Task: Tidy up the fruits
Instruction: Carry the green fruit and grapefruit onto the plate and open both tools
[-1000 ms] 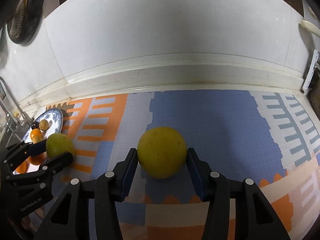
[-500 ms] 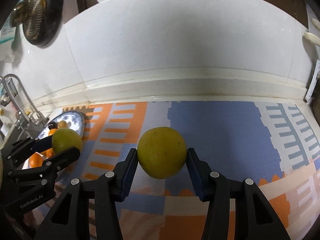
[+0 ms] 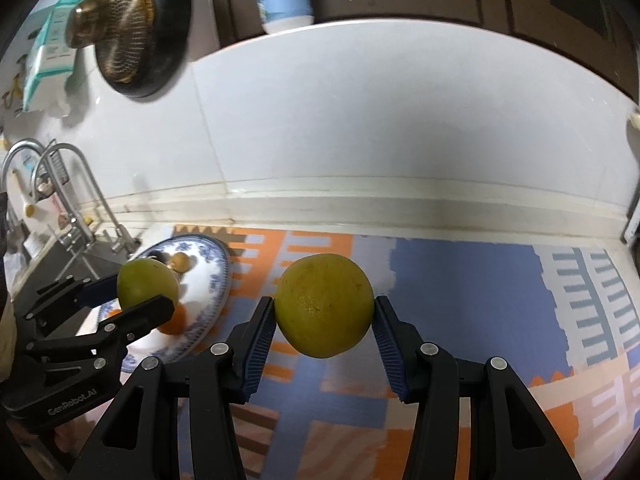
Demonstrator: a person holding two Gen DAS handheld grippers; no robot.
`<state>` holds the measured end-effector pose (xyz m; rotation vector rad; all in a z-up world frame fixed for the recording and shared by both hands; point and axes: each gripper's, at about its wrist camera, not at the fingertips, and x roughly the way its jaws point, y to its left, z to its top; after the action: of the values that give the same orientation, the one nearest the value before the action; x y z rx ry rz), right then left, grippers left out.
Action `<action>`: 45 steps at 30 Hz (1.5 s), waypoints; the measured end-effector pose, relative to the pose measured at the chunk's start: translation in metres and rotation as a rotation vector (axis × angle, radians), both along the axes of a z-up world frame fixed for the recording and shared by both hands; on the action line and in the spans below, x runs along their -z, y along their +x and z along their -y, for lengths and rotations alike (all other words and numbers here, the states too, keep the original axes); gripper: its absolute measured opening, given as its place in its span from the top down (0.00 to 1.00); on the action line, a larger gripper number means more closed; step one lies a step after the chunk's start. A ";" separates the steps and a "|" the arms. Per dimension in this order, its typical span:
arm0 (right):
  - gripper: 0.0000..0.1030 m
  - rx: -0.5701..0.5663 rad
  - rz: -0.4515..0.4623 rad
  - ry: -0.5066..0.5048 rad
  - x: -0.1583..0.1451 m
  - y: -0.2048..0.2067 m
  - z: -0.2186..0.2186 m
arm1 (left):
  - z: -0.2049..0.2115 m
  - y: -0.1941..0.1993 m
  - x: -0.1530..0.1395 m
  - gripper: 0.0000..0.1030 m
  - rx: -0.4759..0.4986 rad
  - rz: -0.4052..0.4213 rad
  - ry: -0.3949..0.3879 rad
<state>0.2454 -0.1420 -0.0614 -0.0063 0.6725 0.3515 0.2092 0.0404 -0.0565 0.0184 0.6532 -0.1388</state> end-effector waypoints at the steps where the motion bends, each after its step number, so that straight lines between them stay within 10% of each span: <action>1: 0.51 -0.008 0.003 0.000 -0.001 -0.001 -0.003 | -0.002 -0.002 -0.001 0.52 -0.006 0.002 -0.001; 23: 0.51 -0.210 0.049 0.009 -0.024 -0.003 -0.081 | -0.073 -0.026 -0.011 0.52 -0.189 0.038 0.000; 45: 0.51 -0.315 -0.093 -0.066 0.019 0.061 -0.150 | -0.131 0.039 0.026 0.52 -0.230 -0.086 -0.028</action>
<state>0.3067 0.0084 -0.0806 -0.1612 0.7766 0.6351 0.2485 0.1709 -0.0824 -0.0902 0.7347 0.0735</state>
